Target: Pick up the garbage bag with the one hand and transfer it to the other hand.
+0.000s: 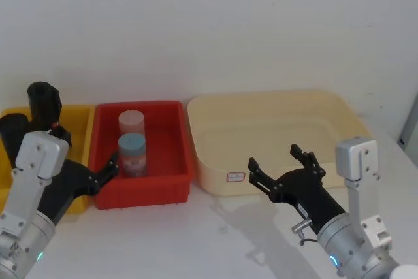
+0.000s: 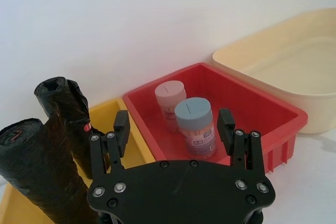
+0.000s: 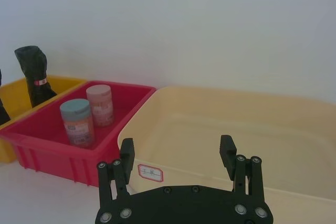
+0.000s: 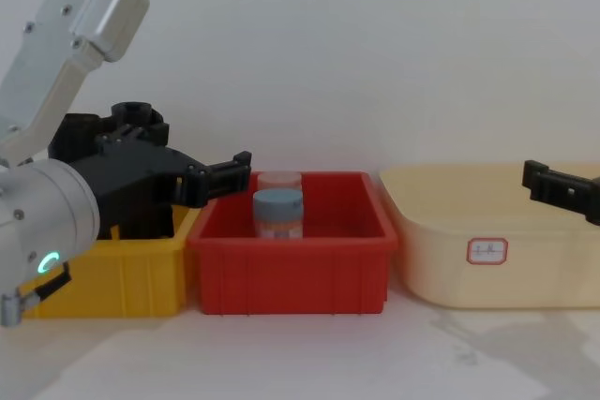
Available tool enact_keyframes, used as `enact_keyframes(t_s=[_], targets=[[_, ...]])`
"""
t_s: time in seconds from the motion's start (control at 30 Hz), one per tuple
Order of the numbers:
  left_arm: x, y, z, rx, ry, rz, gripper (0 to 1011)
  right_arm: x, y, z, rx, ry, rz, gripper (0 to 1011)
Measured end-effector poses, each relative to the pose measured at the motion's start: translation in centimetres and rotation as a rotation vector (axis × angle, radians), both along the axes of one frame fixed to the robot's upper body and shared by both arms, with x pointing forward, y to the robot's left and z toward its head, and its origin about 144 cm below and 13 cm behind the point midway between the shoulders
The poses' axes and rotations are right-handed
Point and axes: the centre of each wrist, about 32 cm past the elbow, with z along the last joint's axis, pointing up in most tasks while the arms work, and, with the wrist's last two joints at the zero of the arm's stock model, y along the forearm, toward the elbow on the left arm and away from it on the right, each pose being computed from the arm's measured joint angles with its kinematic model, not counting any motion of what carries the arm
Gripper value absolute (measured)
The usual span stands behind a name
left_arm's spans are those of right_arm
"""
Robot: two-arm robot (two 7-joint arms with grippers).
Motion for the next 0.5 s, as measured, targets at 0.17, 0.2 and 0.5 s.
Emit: enact_keyframes(t_s=[0.17,0.2,0.5], targets=[[0.0,0.0,0.0,0.0,0.0,0.0,1001,0.0,0.0,0.0,0.0,0.0,0.0,1001],[0.0,0.0,0.0,0.0,0.0,0.0,1001,0.0,0.0,0.0,0.0,0.0,0.0,1001],[0.0,0.0,0.0,0.0,0.0,0.0,1001,0.0,0.0,0.0,0.0,0.0,0.0,1000]])
